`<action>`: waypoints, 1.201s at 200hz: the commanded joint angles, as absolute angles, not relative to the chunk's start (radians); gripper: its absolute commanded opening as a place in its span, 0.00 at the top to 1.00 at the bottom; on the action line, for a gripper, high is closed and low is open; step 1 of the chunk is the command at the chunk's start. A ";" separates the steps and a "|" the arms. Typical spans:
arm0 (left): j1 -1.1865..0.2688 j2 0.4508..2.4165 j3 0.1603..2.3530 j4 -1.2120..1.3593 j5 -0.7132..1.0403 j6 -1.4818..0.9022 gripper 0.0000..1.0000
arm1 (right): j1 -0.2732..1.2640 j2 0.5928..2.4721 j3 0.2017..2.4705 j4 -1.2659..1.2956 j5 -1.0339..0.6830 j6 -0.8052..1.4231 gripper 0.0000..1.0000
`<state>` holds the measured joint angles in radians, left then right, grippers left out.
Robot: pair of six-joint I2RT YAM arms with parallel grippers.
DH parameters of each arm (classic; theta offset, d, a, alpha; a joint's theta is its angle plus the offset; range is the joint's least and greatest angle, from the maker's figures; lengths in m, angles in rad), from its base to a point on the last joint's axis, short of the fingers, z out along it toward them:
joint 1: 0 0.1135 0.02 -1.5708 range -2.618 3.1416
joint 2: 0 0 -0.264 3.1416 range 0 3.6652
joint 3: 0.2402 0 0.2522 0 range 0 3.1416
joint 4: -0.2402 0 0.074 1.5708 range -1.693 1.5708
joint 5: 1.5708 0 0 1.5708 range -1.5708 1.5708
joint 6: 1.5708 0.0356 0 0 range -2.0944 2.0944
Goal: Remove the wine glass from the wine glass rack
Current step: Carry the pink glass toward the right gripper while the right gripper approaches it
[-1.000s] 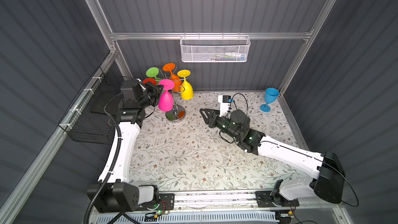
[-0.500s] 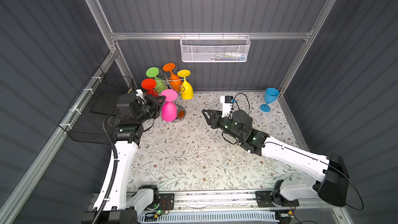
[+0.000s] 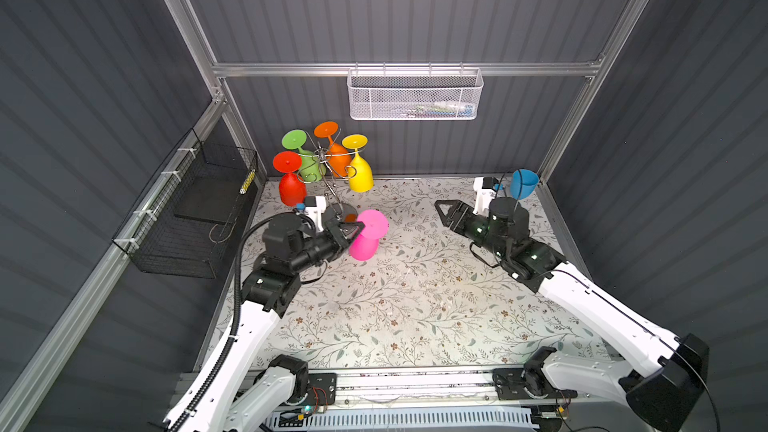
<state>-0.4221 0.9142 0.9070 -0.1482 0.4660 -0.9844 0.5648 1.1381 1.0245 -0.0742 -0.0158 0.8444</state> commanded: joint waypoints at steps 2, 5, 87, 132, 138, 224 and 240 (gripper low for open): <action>-0.549 0.933 0.891 -0.050 0.338 -0.818 1.00 | 0.503 1.072 1.005 -0.206 -0.069 0.916 0.32; -0.570 0.941 0.890 -0.042 0.310 -0.802 1.00 | 0.495 1.068 1.009 -0.224 -0.068 0.921 0.31; -1.049 1.219 0.957 0.135 -0.165 -0.187 1.00 | 0.383 1.038 1.164 -0.701 -0.095 1.016 0.29; -1.163 1.391 1.039 0.207 -0.262 0.067 1.00 | 0.350 1.010 1.158 -0.767 -0.153 1.069 0.34; -1.174 1.412 1.053 0.207 -0.281 0.093 1.00 | 0.348 1.006 1.154 -0.769 -0.165 1.076 0.35; -1.199 1.567 1.081 0.396 -0.346 0.326 1.00 | 0.333 0.951 1.036 -0.782 -0.226 1.147 0.41; -1.206 1.587 1.097 0.399 -0.344 0.356 1.00 | 0.330 0.960 1.022 -0.770 -0.232 1.153 0.41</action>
